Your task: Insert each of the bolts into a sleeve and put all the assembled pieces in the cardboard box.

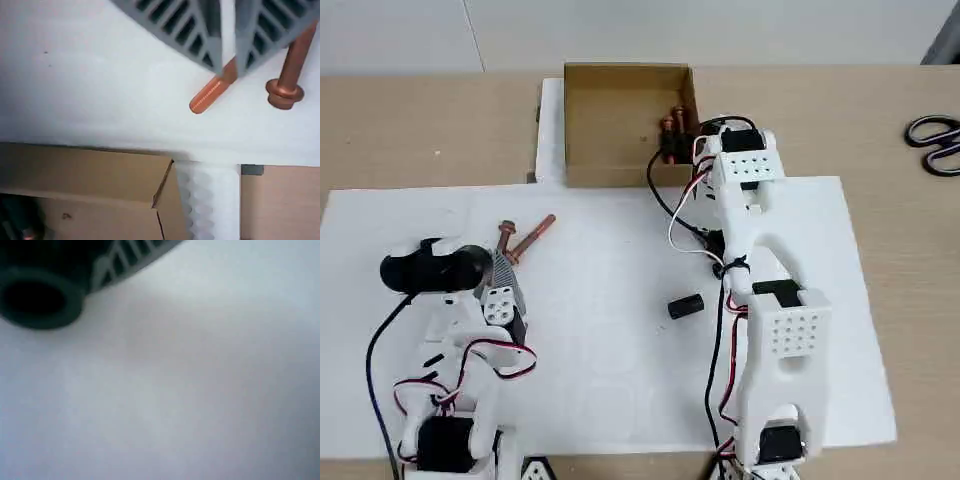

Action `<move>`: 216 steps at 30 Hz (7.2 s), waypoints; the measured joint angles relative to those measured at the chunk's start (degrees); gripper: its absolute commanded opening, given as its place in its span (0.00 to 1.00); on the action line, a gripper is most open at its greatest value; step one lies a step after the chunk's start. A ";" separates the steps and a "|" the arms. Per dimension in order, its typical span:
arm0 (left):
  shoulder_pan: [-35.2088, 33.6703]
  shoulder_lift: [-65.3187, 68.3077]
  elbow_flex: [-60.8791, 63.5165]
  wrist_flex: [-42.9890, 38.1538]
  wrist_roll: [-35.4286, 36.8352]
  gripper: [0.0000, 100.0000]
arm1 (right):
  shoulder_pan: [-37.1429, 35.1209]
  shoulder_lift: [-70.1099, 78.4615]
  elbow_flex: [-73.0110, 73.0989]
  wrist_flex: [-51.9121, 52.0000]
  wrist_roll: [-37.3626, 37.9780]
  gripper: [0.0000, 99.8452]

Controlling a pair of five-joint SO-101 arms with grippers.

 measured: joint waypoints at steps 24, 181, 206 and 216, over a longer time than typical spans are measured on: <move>0.00 17.23 -23.30 5.10 5.89 0.01 | 0.79 -10.11 0.09 5.89 0.00 0.00; 14.77 23.47 -31.03 5.63 9.23 0.01 | -7.38 -125.71 92.84 -22.07 22.95 0.00; 15.82 -2.55 -4.92 -13.27 18.02 0.01 | -26.46 -142.68 117.01 -43.60 26.64 0.00; 23.21 -2.55 -3.34 -14.42 24.53 0.01 | -29.36 -142.68 118.15 -45.98 26.64 0.00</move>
